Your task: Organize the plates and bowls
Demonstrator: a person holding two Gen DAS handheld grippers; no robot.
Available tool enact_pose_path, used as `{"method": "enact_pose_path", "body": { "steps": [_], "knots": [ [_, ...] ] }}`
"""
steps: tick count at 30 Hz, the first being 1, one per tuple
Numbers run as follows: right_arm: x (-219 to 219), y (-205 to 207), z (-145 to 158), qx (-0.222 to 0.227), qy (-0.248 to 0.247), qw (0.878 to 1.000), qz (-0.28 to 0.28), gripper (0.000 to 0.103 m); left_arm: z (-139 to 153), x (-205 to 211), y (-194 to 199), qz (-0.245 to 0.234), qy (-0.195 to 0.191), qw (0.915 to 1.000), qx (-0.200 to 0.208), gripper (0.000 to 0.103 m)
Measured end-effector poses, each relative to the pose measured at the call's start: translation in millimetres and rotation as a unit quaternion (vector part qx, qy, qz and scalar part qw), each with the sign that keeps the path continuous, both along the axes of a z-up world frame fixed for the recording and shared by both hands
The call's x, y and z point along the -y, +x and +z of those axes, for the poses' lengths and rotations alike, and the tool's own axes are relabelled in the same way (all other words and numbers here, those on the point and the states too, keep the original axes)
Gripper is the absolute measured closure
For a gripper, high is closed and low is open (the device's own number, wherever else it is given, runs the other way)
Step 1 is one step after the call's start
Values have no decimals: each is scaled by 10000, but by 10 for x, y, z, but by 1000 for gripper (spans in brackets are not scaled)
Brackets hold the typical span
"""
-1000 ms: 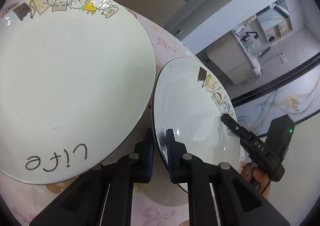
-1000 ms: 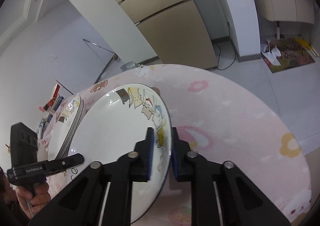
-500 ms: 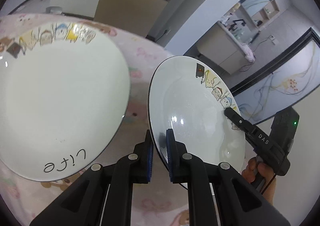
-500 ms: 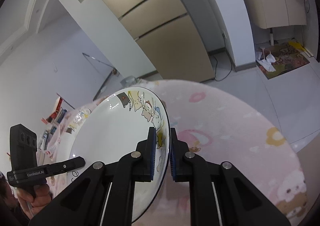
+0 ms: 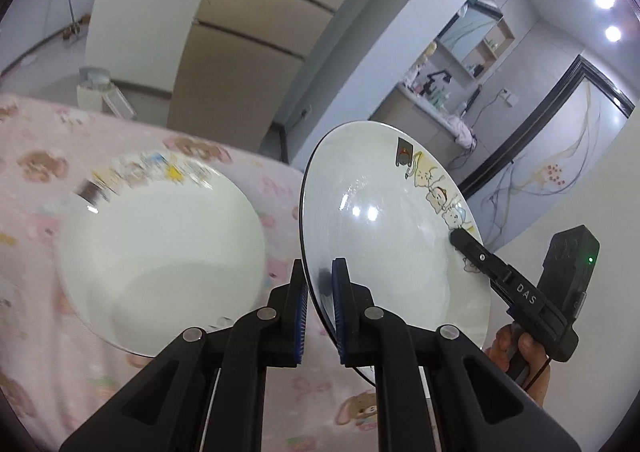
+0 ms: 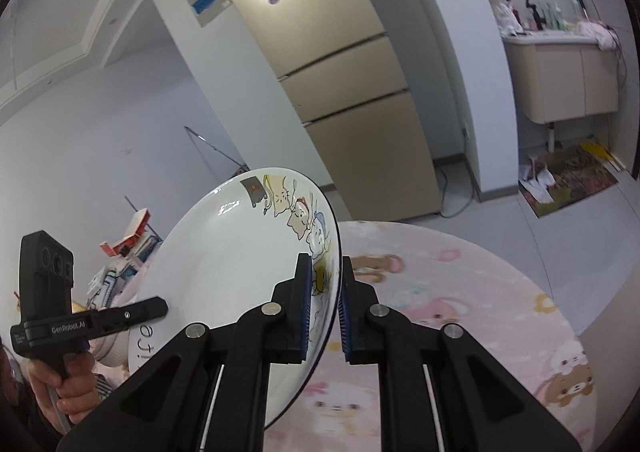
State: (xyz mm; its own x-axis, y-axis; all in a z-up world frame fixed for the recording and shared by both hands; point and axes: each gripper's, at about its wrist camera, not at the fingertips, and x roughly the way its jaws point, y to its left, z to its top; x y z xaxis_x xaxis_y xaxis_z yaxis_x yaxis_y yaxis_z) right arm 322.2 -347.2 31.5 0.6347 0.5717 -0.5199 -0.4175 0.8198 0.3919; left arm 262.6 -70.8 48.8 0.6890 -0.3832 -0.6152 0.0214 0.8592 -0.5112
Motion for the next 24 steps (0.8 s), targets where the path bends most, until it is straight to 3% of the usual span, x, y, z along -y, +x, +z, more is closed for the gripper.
{"method": "enact_pose_path", "body": {
  "steps": [7, 13, 24],
  "knots": [
    [-517, -121, 63, 137, 122, 9997, 156, 91, 134, -531, -264, 192, 124, 9994, 252, 91],
    [-940, -159, -56, 98, -68, 9997, 227, 90, 112, -854, -354, 410, 259, 9982, 353, 91],
    [-1274, -104, -481, -175, -17, 9997, 193, 90, -238, -1142, -191, 351, 472, 9979, 254, 91]
  ]
}}
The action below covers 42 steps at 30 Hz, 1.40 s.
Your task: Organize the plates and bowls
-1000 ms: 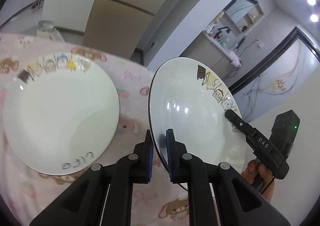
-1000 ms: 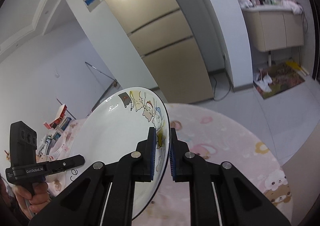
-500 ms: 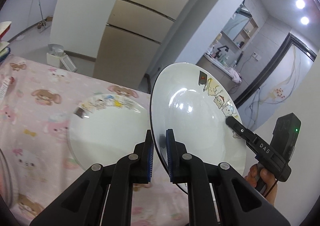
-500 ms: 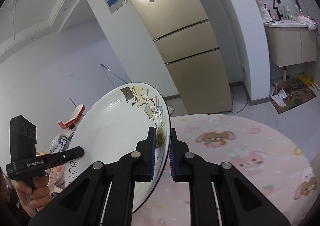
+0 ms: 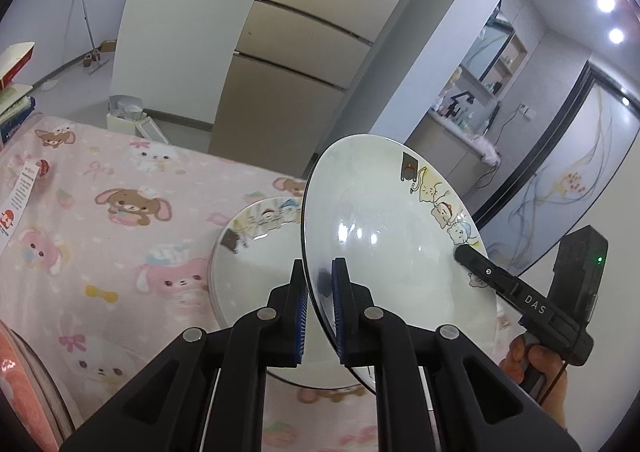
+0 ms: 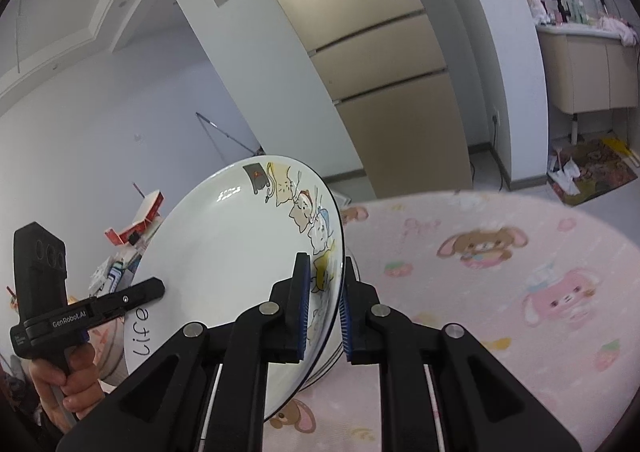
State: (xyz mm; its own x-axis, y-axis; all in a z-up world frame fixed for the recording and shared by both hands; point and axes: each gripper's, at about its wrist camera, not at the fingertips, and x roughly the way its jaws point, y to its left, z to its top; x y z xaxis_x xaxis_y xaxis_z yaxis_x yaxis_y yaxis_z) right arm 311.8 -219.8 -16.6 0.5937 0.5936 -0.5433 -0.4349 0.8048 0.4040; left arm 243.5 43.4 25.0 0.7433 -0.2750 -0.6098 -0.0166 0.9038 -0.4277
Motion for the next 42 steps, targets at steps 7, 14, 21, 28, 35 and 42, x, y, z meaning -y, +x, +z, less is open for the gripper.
{"method": "enact_pose_path", "body": {
  "steps": [7, 14, 21, 28, 35, 42],
  "knots": [
    [-137, 21, -234, -145, -277, 9995, 80, 89, -307, -103, 105, 97, 25, 9998, -199, 91],
    [-249, 26, -341, -179, -446, 9987, 178, 88, -425, -164, 135, 165, 117, 9995, -253, 90],
    [-377, 10, -417, -186, -657, 9973, 287, 87, -507, -240, 162, 194, 214, 9989, -358, 90],
    [-570, -39, -452, -38, -1068, 9933, 444, 85, -601, -283, 196, 379, 424, 9973, -461, 88],
    [-676, -34, -472, 120, -1455, 9884, 421, 83, -661, -287, 246, 456, 541, 9963, -480, 87],
    [-761, -51, -499, 378, -1744, 9833, 341, 79, -653, -233, 236, 517, 774, 9949, -398, 86]
  ]
}}
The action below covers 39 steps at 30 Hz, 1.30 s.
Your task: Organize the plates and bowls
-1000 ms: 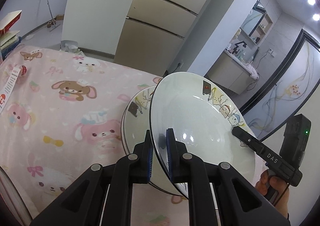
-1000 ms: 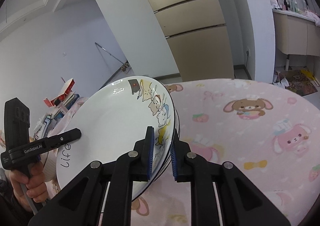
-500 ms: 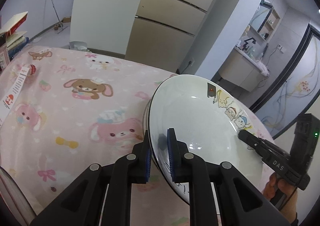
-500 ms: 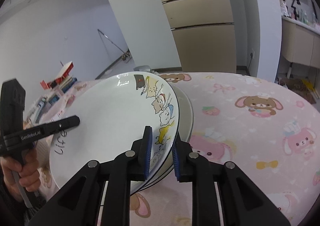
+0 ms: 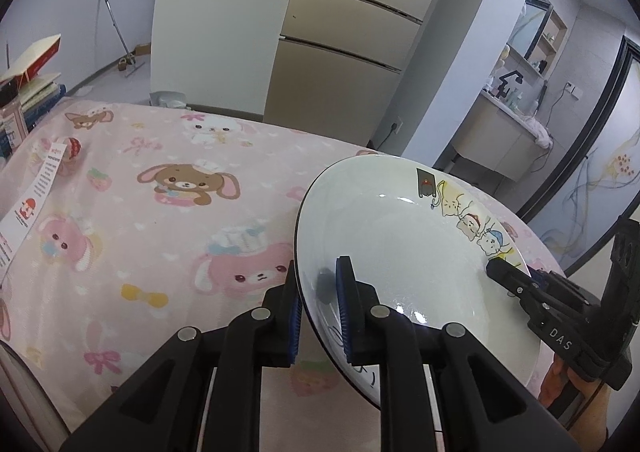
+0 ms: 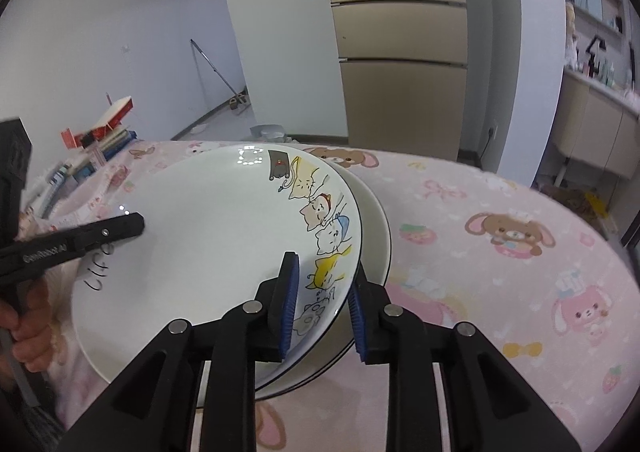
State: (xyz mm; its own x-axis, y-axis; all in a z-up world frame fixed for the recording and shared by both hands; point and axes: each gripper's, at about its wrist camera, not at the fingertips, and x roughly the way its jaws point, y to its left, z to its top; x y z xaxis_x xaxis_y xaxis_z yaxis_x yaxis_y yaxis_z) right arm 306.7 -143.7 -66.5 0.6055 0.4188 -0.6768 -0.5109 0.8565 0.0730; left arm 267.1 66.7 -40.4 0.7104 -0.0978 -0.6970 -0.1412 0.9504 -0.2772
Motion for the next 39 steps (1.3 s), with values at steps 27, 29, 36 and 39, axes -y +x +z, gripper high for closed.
{"method": "enact_pose_path", "body": {
  "steps": [27, 29, 36, 39],
  "knots": [
    [-224, -215, 39, 489, -1207, 9915, 76, 69, 0, 93, -22, 107, 781, 9965, 271, 85],
    [-230, -228, 48, 542, -1287, 9902, 63, 69, -5, 100, -19, 78, 759, 9967, 261, 85],
    [-185, -249, 80, 559, -1321, 9897, 47, 56, -47, 164, 5, -110, 664, 9976, 173, 85],
    [-125, -221, 77, 438, -1166, 9922, 28, 50, -69, 166, 15, -149, 604, 9980, 145, 84]
  ]
}}
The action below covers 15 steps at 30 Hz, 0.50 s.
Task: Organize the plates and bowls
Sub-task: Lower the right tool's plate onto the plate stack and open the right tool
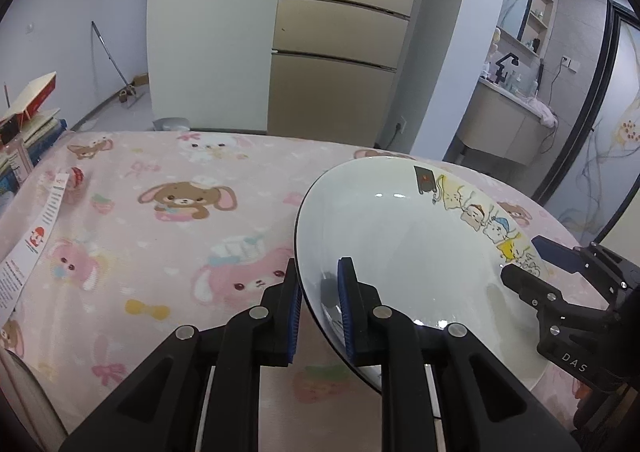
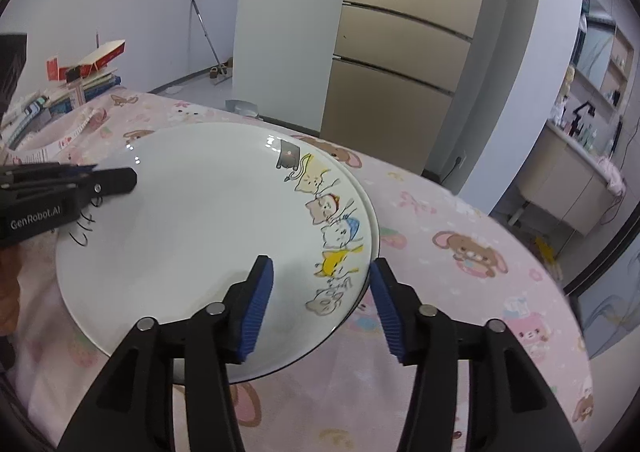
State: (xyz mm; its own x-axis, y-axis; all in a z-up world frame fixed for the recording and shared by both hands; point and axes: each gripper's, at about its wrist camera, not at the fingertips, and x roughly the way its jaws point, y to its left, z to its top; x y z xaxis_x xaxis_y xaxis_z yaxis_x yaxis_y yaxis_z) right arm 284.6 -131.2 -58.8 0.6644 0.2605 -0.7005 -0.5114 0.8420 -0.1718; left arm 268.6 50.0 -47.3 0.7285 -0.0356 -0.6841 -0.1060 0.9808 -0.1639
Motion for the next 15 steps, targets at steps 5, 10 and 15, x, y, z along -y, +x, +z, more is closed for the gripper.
{"method": "enact_pose_path", "body": {
  "steps": [5, 10, 15],
  "knots": [
    [115, -1, 10, -17, 347, 9994, -81, 6, -13, 40, 2, -65, 123, 9999, -5, 83],
    [76, -18, -7, -22, 248, 9997, -60, 1, -20, 38, 7, -56, 111, 9999, 6, 83],
    [107, -69, 50, 219, 97, 9996, -179, 1, -26, 13, 6, -85, 24, 10000, 21, 82]
  ]
}}
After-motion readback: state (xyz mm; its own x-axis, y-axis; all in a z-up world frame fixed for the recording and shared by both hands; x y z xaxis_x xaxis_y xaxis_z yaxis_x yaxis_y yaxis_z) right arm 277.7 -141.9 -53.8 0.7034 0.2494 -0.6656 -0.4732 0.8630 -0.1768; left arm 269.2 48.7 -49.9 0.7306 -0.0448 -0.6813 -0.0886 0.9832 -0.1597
